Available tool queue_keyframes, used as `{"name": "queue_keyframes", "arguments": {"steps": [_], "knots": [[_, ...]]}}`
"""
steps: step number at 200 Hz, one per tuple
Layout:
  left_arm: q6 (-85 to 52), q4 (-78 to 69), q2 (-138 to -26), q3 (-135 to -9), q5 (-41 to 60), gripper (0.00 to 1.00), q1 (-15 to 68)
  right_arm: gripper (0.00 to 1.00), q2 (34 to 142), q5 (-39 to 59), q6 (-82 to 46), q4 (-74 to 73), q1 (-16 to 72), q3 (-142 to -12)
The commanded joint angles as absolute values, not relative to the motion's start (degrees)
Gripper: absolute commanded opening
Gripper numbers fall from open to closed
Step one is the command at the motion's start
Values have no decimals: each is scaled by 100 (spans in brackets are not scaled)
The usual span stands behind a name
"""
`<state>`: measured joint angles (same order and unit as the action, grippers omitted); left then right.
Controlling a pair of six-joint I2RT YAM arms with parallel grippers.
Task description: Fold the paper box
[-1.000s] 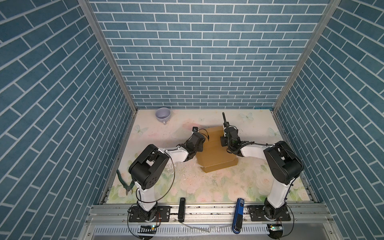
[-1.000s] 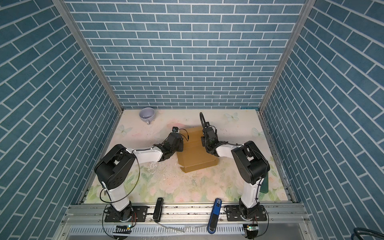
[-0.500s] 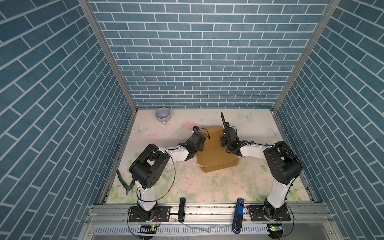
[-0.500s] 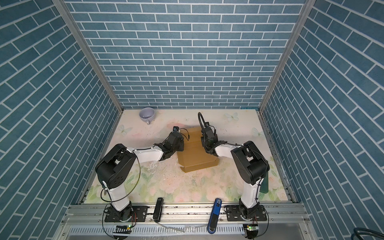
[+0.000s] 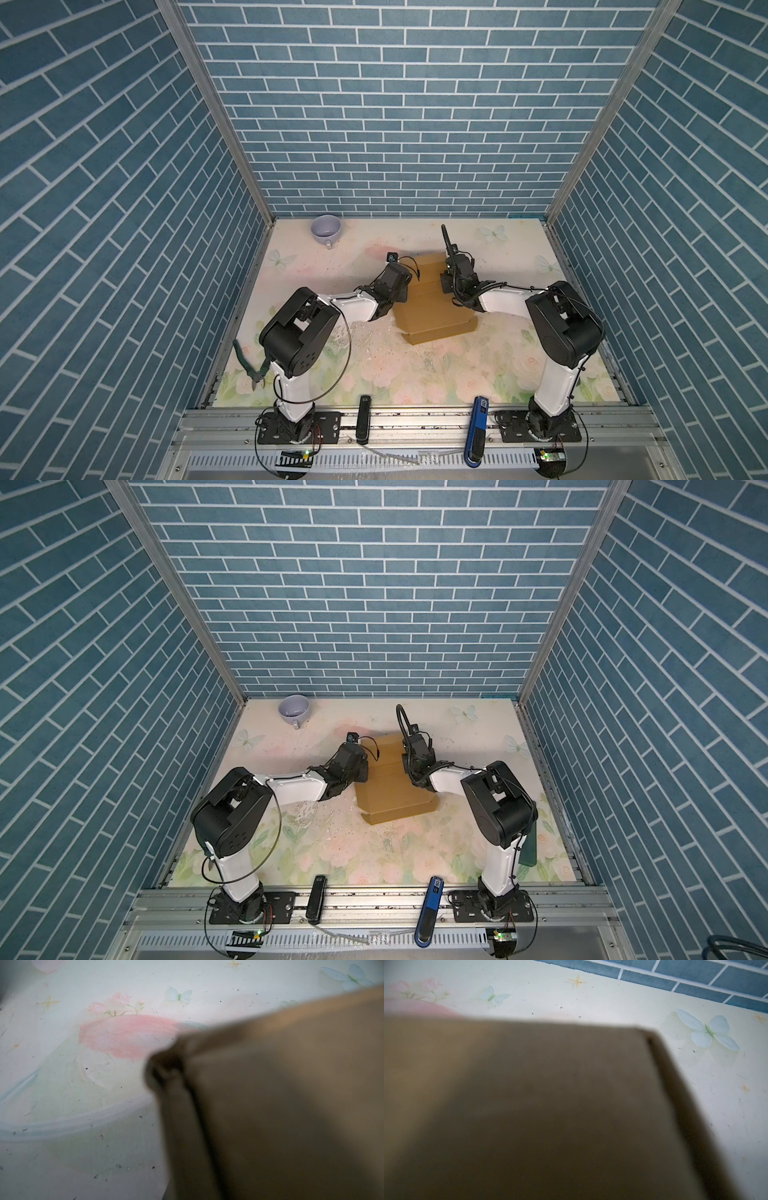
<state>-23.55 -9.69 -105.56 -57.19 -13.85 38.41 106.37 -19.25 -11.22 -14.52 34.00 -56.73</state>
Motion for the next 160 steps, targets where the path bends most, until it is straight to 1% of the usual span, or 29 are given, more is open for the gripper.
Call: {"name": "queue_keyframes", "arguments": {"steps": [1, 20, 33, 76, 91, 103, 126, 160], "knots": [[-2311, -589, -10722, -5748, -1022, 13, 3878, 27, 10949, -1687, -1063, -1116, 3418, -5780], [-2299, -558, -10731, -5776, -1015, 13, 3877, 18, 11003, -1695, -1076, -1098, 3419, -5833], [-2294, -534, -10742, -5792, -1002, 13, 3876, 13, 11006, -1688, -1078, -1086, 3419, -5836], [-2311, -518, -10758, -5853, -976, 13, 3868, 4, 10960, -1663, -997, -981, 3419, -5839], [-2312, -493, -10775, -5881, -960, 13, 3860, 3, 10960, -1656, -960, -879, 3419, -5863], [-2306, -438, -10784, -5910, -954, 13, 3845, 7, 10943, -1580, -954, -744, 3419, -5919], [-2310, -312, -10782, -5997, -883, 13, 3783, 25, 10802, -1399, -971, -487, 3419, -5987], [-2342, -76, -10790, -6150, -515, 13, 3577, 46, 10376, -1121, -1022, 83, 3410, -6094]]}}
